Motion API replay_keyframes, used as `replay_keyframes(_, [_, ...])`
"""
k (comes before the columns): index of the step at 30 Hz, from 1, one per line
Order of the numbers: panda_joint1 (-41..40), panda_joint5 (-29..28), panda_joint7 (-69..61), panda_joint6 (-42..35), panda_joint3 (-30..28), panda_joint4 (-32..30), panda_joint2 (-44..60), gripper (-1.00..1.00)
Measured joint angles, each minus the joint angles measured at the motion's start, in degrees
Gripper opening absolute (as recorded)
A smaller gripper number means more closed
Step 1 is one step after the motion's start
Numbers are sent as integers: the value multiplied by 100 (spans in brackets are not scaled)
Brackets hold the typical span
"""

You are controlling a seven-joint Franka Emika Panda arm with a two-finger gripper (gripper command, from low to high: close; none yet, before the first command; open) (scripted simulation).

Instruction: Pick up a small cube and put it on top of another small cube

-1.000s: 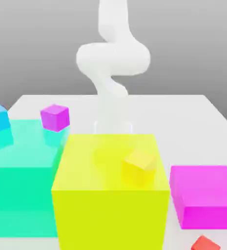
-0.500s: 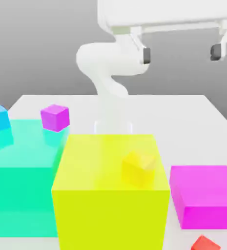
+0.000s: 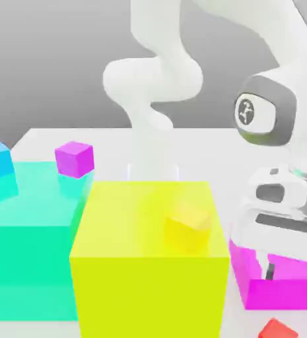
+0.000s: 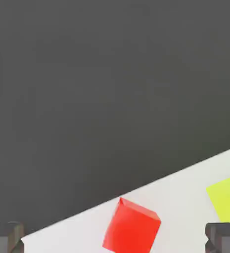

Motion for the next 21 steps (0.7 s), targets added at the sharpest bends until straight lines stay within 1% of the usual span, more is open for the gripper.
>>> replay_keyframes(4, [166,261,1090,379,-212,-227,377,0])
replay_keyframes(8, [322,183,1450,965,-445,-149,1050,0])
replay_keyframes(9, [356,152,1484,1078,-489,-118,1195,-100])
replay_keyframes(16, [359,153,1491,1096,-493,-118,1202,-100])
replay_keyframes(20, [229,361,1335,591,-305,-287,517,-100])
replay_keyframes(21, [191,460,1204,579,-179,-334,389,-100])
